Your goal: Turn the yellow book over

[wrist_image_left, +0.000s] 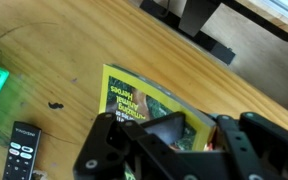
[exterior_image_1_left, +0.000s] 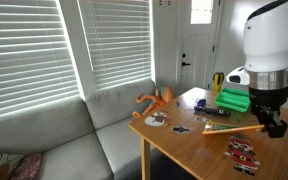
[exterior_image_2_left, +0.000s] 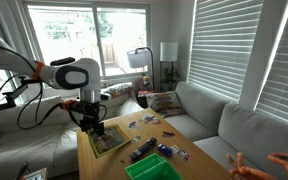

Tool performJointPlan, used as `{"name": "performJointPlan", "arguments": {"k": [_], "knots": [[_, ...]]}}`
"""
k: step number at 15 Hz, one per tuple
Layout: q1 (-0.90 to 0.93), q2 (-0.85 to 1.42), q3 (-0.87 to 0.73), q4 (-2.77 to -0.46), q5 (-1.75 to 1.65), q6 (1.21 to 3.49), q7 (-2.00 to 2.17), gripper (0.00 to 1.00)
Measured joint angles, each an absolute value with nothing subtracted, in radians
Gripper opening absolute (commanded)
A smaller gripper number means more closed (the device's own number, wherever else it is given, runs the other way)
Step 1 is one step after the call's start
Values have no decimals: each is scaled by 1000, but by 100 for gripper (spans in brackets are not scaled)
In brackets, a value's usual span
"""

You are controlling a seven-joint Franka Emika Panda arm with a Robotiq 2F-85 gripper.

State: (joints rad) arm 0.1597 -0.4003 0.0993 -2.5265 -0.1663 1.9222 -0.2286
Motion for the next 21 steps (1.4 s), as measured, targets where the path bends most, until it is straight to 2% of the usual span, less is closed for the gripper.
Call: {"name": "performJointPlan", "arguments": {"k": [6, 13, 21], "knots": [[197, -448, 36, -2529, 55, 2009, -395, 0], [226, -610, -40, -2567, 221, 2007, -500, 0], [210, -800, -246, -2683, 352, 2021, -662, 0]]}}
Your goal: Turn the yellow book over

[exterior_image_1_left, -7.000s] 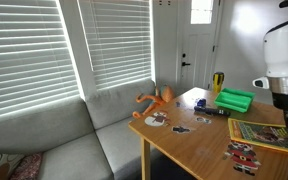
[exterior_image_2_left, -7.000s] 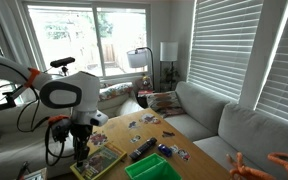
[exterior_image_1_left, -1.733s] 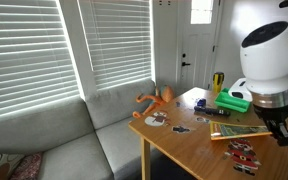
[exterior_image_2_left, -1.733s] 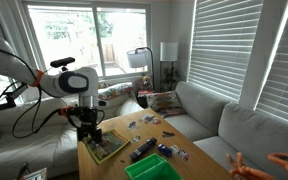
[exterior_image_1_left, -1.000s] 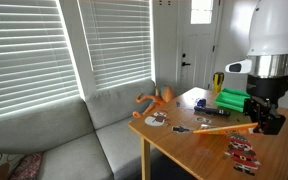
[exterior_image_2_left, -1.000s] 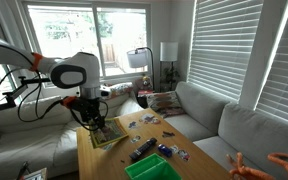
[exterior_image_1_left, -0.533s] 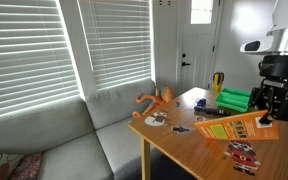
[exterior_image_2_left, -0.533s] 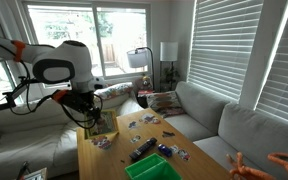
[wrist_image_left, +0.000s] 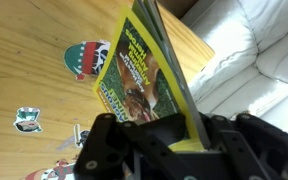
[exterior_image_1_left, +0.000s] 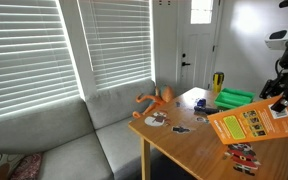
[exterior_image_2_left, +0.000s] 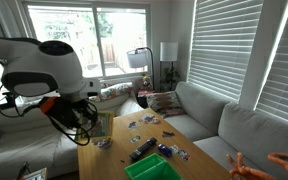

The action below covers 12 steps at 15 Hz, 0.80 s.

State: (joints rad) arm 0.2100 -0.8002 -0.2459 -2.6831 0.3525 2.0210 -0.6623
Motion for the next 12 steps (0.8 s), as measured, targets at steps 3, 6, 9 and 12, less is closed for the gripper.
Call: {"name": "performJointPlan", "arguments": {"k": [3, 6, 9, 12], "knots": [[188, -819, -318, -2725, 405, 2052, -707, 0], [175, -817, -374, -2748, 464, 2072, -731, 0], [171, -806, -423, -2748, 530, 2076, -752, 0], [170, -803, -467, -2748, 615, 2078, -799, 0]]}}
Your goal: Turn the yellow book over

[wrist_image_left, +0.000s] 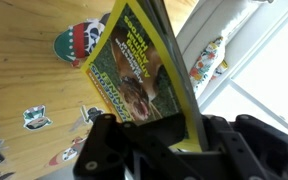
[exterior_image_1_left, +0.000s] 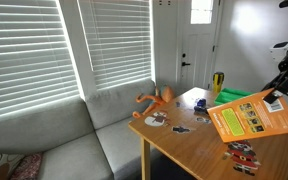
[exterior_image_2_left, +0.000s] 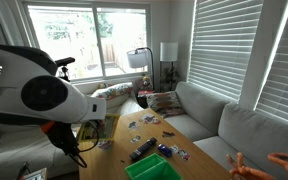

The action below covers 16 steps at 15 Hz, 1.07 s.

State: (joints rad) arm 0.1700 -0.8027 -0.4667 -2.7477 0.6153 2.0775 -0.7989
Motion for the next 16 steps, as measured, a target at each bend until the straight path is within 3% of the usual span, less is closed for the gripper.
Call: {"name": "performJointPlan", "arguments": {"k": [8, 16], "knots": [[108, -708, -504, -2749, 767, 2066, -871, 0], [-41, -588, -428, -2749, 790, 2066, -824, 0]]}}
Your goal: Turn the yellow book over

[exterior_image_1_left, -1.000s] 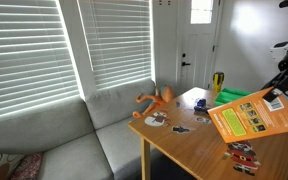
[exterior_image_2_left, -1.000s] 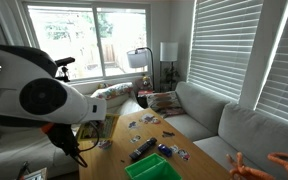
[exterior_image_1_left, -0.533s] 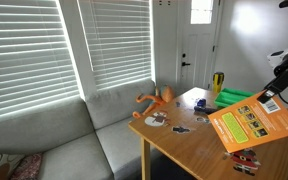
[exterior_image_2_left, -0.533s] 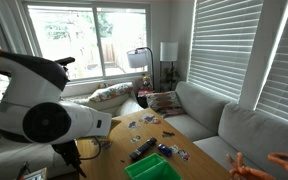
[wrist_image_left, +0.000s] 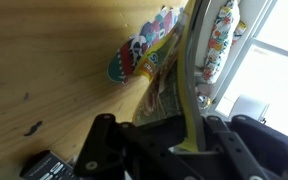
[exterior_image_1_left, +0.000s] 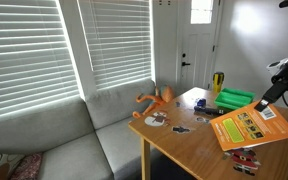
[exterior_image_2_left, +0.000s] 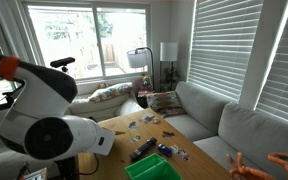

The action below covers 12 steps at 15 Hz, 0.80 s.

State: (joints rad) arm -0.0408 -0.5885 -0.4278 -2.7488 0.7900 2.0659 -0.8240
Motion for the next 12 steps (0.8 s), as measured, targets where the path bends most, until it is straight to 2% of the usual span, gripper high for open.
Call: {"name": "performJointPlan", "arguments": {"k": [12], "knots": [[-169, -512, -415, -2749, 904, 1975, -756, 0]]}}
